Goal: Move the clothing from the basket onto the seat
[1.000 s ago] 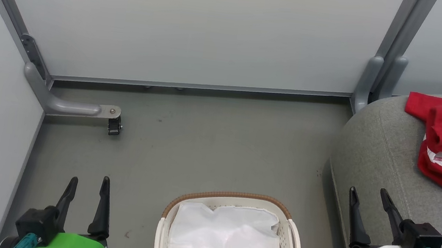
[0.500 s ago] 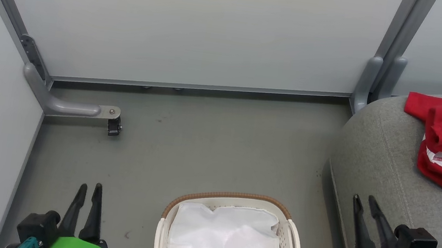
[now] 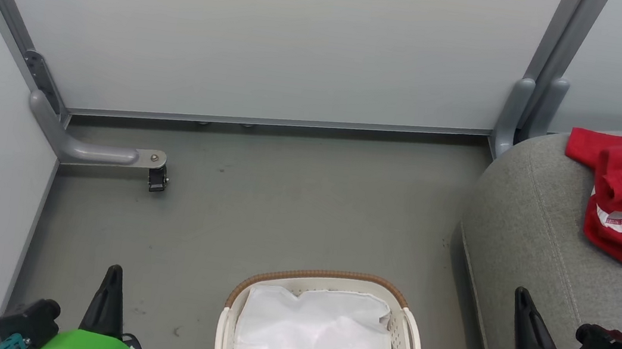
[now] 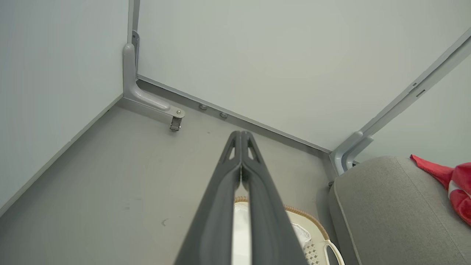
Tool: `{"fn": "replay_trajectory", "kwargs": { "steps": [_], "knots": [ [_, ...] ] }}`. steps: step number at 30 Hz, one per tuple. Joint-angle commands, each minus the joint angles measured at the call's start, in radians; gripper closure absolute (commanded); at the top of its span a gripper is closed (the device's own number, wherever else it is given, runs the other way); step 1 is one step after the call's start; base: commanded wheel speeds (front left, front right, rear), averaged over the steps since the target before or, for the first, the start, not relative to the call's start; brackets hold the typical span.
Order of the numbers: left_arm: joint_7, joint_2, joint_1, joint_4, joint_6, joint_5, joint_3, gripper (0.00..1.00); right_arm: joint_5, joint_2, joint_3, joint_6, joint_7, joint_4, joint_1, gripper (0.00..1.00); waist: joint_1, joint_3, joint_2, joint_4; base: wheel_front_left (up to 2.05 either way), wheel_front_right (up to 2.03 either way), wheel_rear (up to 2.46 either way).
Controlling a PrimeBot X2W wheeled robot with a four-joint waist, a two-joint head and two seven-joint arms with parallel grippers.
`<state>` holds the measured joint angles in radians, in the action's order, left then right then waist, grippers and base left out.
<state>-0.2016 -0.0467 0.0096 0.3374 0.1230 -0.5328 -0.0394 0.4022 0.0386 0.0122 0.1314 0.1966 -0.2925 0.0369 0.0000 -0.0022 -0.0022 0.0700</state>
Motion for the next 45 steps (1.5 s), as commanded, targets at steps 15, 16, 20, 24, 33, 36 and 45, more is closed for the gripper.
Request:
{"fn": "replay_trajectory", "kwargs": {
  "steps": [15,16,20,24,33,36,45],
  "knots": [
    [0.069,-0.003,-0.048,-0.034,0.003,-0.239,0.037,1.0,0.268,0.007,0.024,0.0,-0.066,0.027,0.034,1.0,0.0,0.001,0.0005,-0.009,0.0,0.0,0.0],
    [0.072,-0.003,-0.049,-0.035,0.003,-0.254,0.039,1.0,0.284,0.007,0.026,0.0,-0.071,0.028,0.035,1.0,0.0,0.001,0.0005,-0.01,0.0,0.0,0.0],
    [0.088,-0.003,-0.055,-0.039,0.004,-0.305,0.046,1.0,0.341,0.008,0.03,0.0,-0.085,0.029,0.037,1.0,0.0,0.001,0.0006,-0.013,0.0,0.0,0.0],
    [0.102,-0.003,-0.06,-0.043,0.004,-0.353,0.053,1.0,0.396,0.008,0.035,0.0,-0.1,0.031,0.04,1.0,0.0,0.001,0.0007,-0.015,0.0,0.0,0.0],
    [0.133,-0.003,-0.069,-0.05,0.005,-0.458,0.068,1.0,0.513,0.009,0.045,0.0,-0.13,0.034,0.046,1.0,0.0,0.002,0.0008,-0.021,0.0,0.0,0.0],
    [0.142,-0.004,-0.073,-0.053,0.005,-0.489,0.072,1.0,0.547,0.009,0.048,-0.001,-0.139,0.035,0.048,1.0,0.0,0.002,0.0009,-0.022,0.0,0.0,0.0],
    [0.169,-0.004,-0.081,-0.06,0.006,-0.582,0.086,1.0,0.651,0.01,0.057,-0.001,-0.166,0.038,0.052,1.0,0.0,0.002,0.001,-0.028,0.0,0.0,0.0]
  ]
}}
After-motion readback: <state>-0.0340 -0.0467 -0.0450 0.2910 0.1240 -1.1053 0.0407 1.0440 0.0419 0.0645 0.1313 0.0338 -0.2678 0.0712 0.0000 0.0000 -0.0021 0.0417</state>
